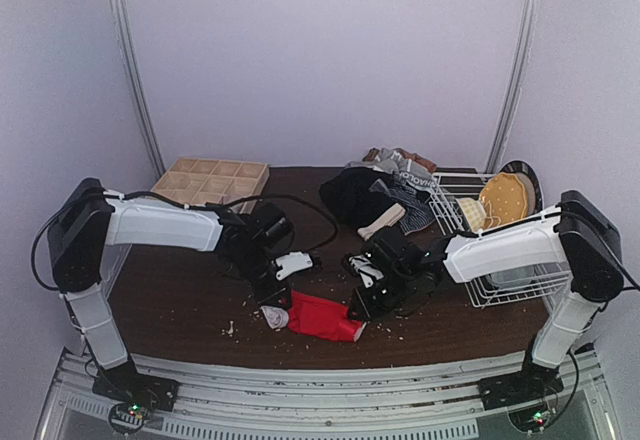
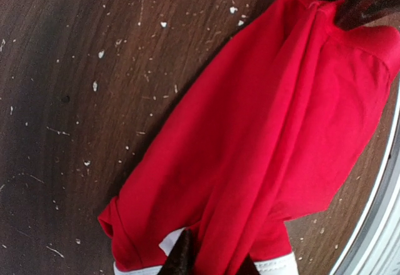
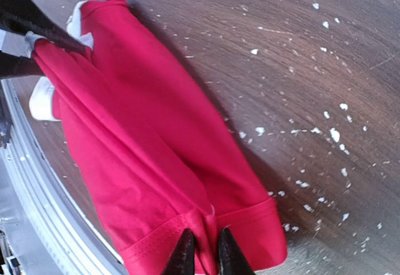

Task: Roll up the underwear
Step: Fold the underwear at the center of the board, then smooth out the underwear at the center of the board.

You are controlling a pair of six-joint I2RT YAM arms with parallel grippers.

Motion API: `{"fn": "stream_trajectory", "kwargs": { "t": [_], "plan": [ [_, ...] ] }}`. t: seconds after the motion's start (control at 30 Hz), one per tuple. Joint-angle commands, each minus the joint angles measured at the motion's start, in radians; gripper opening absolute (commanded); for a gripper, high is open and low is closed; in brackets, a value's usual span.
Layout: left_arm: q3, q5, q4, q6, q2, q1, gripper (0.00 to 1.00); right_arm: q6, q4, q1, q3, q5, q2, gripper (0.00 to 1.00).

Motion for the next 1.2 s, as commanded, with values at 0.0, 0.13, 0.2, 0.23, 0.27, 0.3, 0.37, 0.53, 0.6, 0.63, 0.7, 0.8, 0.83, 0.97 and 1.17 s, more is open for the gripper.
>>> {"fn": "stream_trajectory", "kwargs": {
  "t": [0.0,0.13,0.2,0.23,0.27,0.3,0.37,0.53,0.6,0.63,0.7,0.8,0.83,0.97,1.17],
  "plan": [
    [0.027,-0.038,0.023,-0.029,0.011,0.009,0.25,0.001,-0.025,-0.011,0.016,0.024,0.009,0.19],
    [0.022,-0.055,0.023,-0.045,-0.023,0.009,0.42,0.009,-0.027,-0.011,0.014,0.029,-0.021,0.34],
    [0.014,-0.063,0.022,-0.05,-0.043,0.008,0.86,0.011,-0.033,-0.011,0.01,0.034,-0.043,0.4],
    [0.013,-0.07,0.022,-0.054,-0.053,0.007,0.96,0.012,-0.038,-0.011,0.008,0.038,-0.053,0.41],
    [0.01,-0.076,0.021,-0.061,-0.065,0.008,0.98,0.014,-0.042,-0.011,0.006,0.043,-0.064,0.44],
    [0.007,-0.081,0.021,-0.068,-0.077,0.007,0.98,0.017,-0.046,-0.011,0.003,0.047,-0.074,0.46],
    [-0.002,-0.098,0.021,-0.081,-0.103,0.008,0.98,0.023,-0.051,-0.011,-0.007,0.059,-0.105,0.5],
    [-0.032,-0.155,0.036,-0.108,-0.162,0.007,0.98,0.033,-0.061,-0.011,-0.031,0.092,-0.147,0.56],
    [-0.024,-0.193,0.022,-0.128,-0.172,0.008,0.98,0.034,-0.074,-0.011,-0.028,0.105,-0.16,0.56],
    [-0.018,-0.214,0.011,-0.145,-0.177,0.008,0.98,0.037,-0.074,-0.011,-0.031,0.109,-0.173,0.56],
    [-0.02,-0.245,-0.001,-0.179,-0.214,0.002,0.98,0.049,-0.058,-0.01,-0.048,0.113,-0.211,0.56],
    [-0.034,-0.273,0.016,-0.28,-0.291,-0.027,0.98,0.065,-0.011,0.016,-0.085,0.108,-0.278,0.53],
    [-0.041,-0.273,0.029,-0.32,-0.316,-0.038,0.98,0.069,0.007,0.028,-0.094,0.107,-0.294,0.5],
    [-0.084,-0.195,0.12,-0.492,-0.394,-0.078,0.94,0.101,0.079,0.094,-0.108,0.116,-0.298,0.3],
    [-0.171,0.016,0.276,-0.683,-0.359,-0.099,0.41,0.157,0.177,0.139,-0.106,0.12,-0.191,0.17]
  ]
}}
